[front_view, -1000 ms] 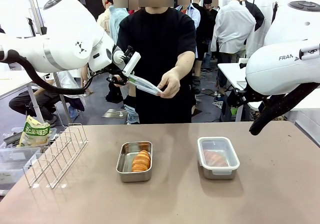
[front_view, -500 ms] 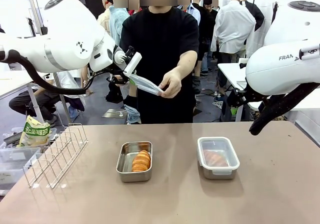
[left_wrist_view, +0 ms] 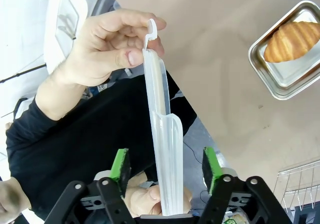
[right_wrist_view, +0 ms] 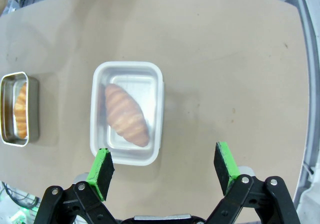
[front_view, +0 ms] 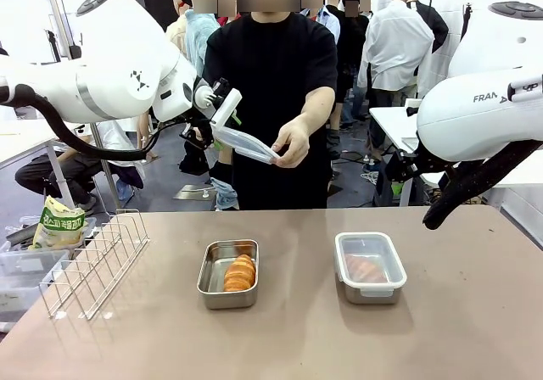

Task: Place the bread in airtight containers.
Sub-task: Release when the human grabs the Airtight Container lid.

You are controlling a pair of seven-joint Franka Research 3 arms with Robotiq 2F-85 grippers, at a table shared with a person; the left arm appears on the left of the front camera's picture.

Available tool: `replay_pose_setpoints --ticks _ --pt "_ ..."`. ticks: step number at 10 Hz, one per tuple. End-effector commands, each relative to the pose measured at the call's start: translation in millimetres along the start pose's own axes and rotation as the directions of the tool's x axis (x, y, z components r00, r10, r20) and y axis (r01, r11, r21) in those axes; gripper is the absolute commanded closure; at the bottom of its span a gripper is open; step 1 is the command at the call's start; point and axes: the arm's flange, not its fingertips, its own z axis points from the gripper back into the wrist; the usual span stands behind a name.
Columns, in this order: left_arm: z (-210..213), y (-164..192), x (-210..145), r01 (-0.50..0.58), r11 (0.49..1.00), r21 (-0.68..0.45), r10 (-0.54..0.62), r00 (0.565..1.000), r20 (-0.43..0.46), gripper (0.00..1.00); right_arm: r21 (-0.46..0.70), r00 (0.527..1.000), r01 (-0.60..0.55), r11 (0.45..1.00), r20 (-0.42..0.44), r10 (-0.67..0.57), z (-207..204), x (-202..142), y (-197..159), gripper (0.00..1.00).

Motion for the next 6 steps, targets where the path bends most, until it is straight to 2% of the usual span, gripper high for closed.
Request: replay_pose_setpoints --ticks 1,6 --pt "3.2 1.4 -2.5 0.036 0.999 0.01 -0.036 0.999 -0.002 0.0 0.009 1.0 0.003 1.0 -0.004 -0.003 -0.6 -0.1 -0.7 0.0" --pt "3.9 0.6 -4.1 0.027 1.0 0.012 -0.027 1.0 0.0 0.0 0.009 1.0 0.003 1.0 -0.004 -0.003 -0.6 -0.1 -0.7 0.0"
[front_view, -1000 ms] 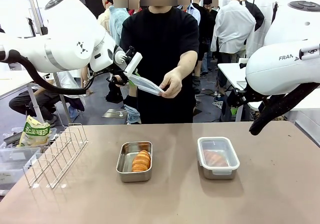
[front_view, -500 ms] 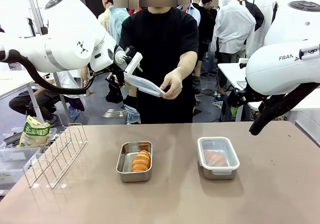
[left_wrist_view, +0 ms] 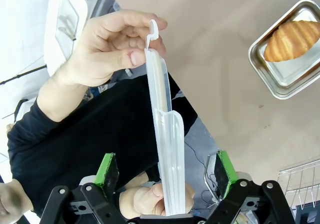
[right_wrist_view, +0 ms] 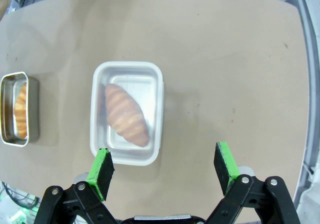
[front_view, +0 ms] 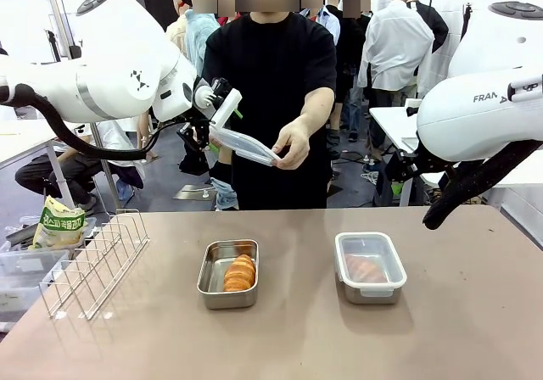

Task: Place the bread in airtight containers.
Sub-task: Release when the human grabs the Airtight Container lid.

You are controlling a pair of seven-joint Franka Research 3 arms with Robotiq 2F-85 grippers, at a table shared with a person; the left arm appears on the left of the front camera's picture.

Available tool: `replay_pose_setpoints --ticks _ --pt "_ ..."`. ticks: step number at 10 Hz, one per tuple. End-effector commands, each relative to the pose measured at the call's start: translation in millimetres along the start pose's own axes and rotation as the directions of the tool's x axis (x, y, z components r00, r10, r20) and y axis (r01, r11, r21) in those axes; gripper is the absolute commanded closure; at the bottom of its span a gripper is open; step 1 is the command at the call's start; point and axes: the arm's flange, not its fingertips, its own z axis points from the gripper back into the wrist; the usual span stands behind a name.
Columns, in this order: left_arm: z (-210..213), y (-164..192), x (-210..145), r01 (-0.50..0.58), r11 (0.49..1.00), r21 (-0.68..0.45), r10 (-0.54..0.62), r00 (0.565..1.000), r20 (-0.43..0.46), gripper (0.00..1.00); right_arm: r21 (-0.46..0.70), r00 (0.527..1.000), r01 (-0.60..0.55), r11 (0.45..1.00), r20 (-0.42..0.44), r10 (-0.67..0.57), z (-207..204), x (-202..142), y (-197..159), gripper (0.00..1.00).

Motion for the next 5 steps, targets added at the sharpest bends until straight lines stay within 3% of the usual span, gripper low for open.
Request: replay_pose_setpoints --ticks 1,5 --pt "4.9 0.2 -3.8 0.02 1.0 -0.004 -0.02 1.0 0.015 0.0 0.009 1.0 0.003 1.0 -0.004 -0.003 -0.6 -0.1 -0.7 0.0" --pt "0.0 0.0 0.0 0.0 1.0 0.0 0.0 1.0 0.0 0.0 0.009 1.0 0.003 1.0 -0.004 -0.003 -0.6 -0.1 -0.7 0.0"
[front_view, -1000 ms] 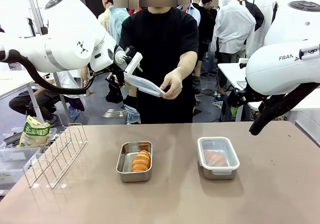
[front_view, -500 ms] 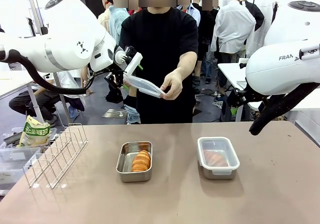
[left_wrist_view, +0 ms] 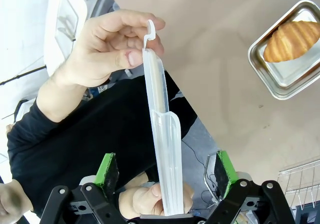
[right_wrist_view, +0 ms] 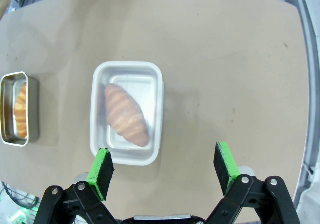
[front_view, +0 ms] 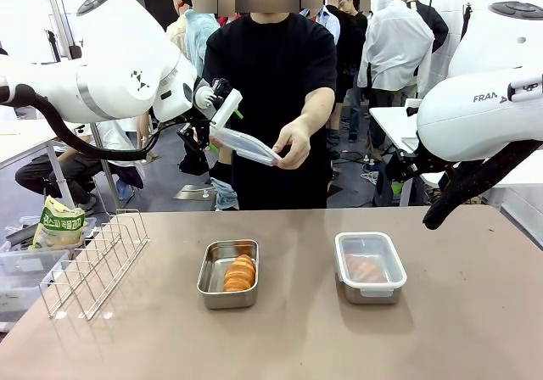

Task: Place the bread in airtight containers.
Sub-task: Release when the human grabs the Airtight Container lid.

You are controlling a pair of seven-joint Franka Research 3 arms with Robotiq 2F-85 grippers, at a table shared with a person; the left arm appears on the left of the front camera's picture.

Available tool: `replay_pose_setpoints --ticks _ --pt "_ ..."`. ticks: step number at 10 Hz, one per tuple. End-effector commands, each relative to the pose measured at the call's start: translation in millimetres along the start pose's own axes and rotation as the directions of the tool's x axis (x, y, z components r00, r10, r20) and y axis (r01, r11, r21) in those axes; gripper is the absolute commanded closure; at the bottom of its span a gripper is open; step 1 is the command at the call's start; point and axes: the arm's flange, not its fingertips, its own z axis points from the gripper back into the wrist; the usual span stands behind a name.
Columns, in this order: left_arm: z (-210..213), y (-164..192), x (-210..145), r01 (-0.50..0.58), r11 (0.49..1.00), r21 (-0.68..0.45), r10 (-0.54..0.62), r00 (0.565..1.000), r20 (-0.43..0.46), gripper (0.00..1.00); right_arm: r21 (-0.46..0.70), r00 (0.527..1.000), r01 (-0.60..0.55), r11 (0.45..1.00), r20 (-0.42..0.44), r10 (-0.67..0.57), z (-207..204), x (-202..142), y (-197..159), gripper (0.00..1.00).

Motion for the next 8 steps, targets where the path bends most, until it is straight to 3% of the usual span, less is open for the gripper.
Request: replay_pose_setpoints --ticks 1,8 --pt "0.6 0.1 -0.9 -0.001 1.0 0.002 0.001 1.0 -0.002 0.0 0.009 1.0 0.003 1.0 -0.004 -0.003 -0.6 -0.1 -0.7 0.0" --pt "0.6 0.1 -0.9 -0.001 1.0 0.002 0.001 1.0 -0.002 0.0 0.009 1.0 0.003 1.0 -0.004 -0.003 -0.6 -0.1 -0.7 0.0"
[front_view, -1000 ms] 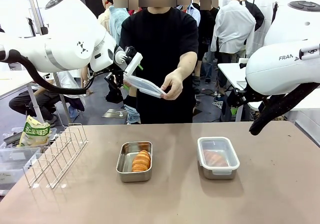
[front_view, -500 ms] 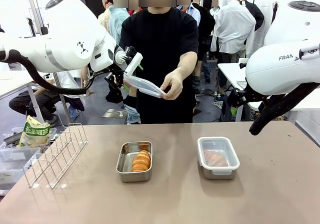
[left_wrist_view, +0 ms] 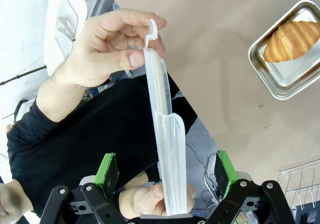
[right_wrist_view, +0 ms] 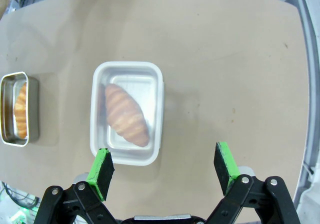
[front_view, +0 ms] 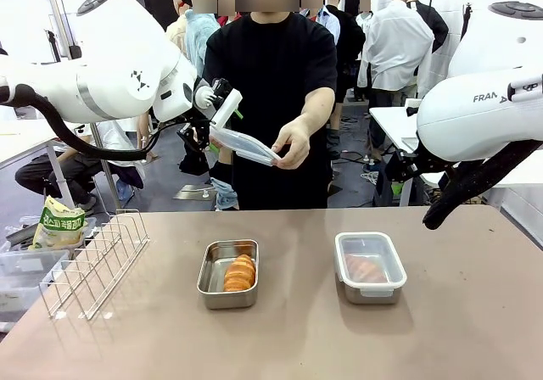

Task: Place the bread in airtight containers.
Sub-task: Release when the human grabs the Airtight Container lid.

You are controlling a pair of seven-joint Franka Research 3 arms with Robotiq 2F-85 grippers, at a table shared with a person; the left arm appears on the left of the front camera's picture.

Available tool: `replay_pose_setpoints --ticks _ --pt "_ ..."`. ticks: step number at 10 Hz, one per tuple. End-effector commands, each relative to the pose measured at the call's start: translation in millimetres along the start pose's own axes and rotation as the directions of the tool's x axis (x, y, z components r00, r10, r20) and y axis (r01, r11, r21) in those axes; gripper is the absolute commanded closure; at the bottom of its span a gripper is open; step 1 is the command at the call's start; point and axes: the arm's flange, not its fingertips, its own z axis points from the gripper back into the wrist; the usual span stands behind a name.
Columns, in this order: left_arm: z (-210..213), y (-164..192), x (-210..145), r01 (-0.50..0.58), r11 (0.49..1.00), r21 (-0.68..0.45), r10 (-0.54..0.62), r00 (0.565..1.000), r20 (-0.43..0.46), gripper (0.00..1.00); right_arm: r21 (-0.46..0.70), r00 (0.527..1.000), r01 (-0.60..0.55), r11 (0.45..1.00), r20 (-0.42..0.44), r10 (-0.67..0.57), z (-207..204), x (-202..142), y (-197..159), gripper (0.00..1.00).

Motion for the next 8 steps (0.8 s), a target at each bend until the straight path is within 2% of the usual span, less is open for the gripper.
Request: replay_pose_setpoints --ticks 1,8 --pt "0.6 0.1 -0.9 -0.001 1.0 0.002 0.001 1.0 -0.002 0.0 0.009 1.0 0.003 1.0 -0.004 -0.003 -0.6 -0.1 -0.7 0.0" --pt "0.6 0.1 -0.9 -0.001 1.0 0.002 0.001 1.0 -0.002 0.0 0.009 1.0 0.003 1.0 -0.004 -0.003 -0.6 -0.1 -0.7 0.0"
